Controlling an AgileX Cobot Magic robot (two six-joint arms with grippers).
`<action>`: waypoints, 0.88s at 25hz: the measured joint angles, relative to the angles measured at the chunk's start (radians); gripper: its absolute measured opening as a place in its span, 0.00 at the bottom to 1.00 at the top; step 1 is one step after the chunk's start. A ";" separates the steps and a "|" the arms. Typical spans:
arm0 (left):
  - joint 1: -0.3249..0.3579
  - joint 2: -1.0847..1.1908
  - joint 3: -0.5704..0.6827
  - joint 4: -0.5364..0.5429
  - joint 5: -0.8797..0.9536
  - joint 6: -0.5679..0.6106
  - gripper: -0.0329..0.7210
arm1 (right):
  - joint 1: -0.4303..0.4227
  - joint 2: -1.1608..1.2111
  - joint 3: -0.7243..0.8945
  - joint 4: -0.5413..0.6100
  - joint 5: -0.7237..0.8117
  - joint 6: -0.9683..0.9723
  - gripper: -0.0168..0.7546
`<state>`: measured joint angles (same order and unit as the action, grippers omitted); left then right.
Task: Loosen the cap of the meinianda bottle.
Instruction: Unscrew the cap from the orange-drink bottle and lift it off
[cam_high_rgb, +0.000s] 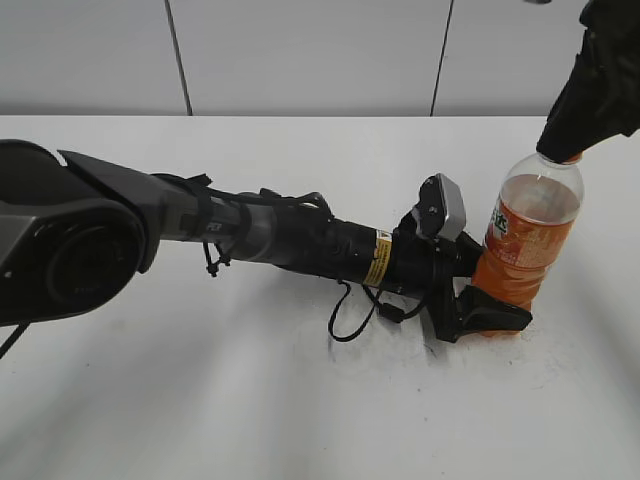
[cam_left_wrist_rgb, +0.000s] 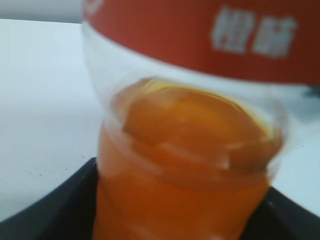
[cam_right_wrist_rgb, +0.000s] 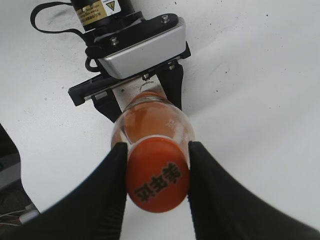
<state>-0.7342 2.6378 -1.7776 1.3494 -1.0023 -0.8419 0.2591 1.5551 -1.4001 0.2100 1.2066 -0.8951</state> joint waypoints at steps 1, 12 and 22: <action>0.000 0.000 0.000 0.000 0.000 0.001 0.78 | 0.000 0.000 0.000 0.000 0.001 -0.010 0.38; 0.000 0.000 0.000 0.002 0.000 0.003 0.78 | 0.000 0.000 0.000 0.001 0.002 0.030 0.38; 0.000 0.000 0.000 0.001 0.000 -0.005 0.77 | 0.000 0.000 0.000 -0.034 -0.045 0.362 0.55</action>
<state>-0.7342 2.6376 -1.7776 1.3505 -1.0025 -0.8468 0.2591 1.5551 -1.4001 0.1755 1.1621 -0.5329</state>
